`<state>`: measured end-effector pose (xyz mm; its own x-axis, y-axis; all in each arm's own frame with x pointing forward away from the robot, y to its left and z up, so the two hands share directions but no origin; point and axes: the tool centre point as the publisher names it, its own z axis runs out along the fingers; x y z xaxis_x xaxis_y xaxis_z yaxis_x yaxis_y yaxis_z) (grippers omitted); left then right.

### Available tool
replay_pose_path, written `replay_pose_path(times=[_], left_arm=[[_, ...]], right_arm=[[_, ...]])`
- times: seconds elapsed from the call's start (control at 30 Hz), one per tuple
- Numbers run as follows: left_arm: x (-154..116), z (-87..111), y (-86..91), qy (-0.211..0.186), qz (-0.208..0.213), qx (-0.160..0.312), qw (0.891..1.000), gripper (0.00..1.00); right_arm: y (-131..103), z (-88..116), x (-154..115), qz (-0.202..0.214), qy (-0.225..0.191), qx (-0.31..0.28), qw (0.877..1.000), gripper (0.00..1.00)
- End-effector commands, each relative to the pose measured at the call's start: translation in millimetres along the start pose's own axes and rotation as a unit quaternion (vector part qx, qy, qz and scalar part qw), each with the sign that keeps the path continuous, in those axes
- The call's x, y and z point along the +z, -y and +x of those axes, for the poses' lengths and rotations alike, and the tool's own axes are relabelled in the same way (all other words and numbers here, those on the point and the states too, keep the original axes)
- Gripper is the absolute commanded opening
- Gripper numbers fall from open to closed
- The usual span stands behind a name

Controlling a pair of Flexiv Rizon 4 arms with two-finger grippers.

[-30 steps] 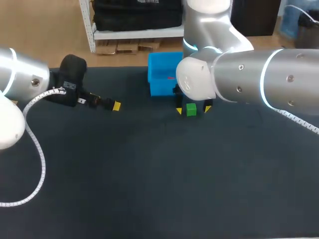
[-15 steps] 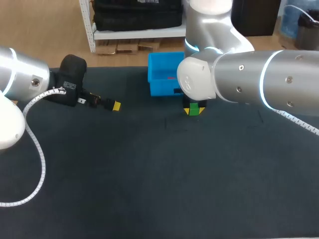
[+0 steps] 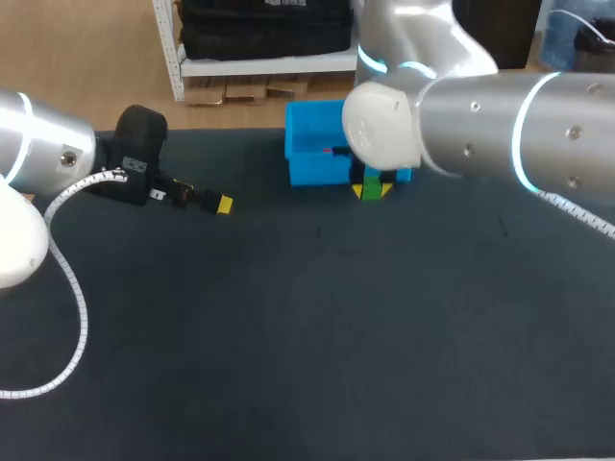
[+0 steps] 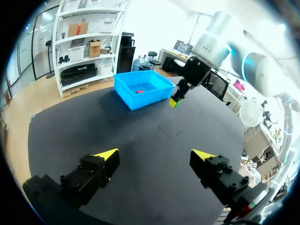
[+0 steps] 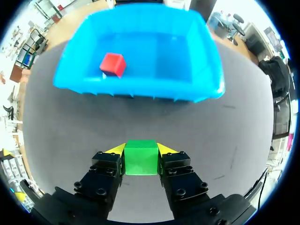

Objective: Use the left arm to pick the red cube and place it into the blue plastic box first, then use the right arm to grasp the green cube and put it into the same blue plastic box after the first action is fully finished.

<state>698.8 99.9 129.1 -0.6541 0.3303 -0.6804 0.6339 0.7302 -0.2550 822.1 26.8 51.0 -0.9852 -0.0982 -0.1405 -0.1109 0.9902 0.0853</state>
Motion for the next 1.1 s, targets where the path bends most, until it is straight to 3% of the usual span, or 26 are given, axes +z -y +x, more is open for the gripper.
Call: replay_pose_path(times=[0.03,0.2,0.5,0.8,1.1], left_arm=[[0,1.8,-1.3,0.004,0.003,0.001,1.0,1.0],[0,1.8,-1.3,0.004,0.003,0.001,1.0,1.0],[0,1.8,-1.3,0.004,0.003,0.001,1.0,1.0],[0,1.8,-1.3,0.004,0.003,0.001,1.0,1.0],[0,1.8,-1.3,0.004,0.003,0.001,1.0,1.0]], right_arm=[[6,16,-38,-0.012,0.031,0.0,0.999,0.0],[5,15,-64,-0.023,0.046,-0.002,0.999,0.0],[4,12,-85,-0.05,0.085,0.001,0.995,0.0],[7,-4,-84,-0.103,0.165,0.008,0.981,0.0],[8,-9,-76,-0.115,0.188,0.007,0.975,0.0]])
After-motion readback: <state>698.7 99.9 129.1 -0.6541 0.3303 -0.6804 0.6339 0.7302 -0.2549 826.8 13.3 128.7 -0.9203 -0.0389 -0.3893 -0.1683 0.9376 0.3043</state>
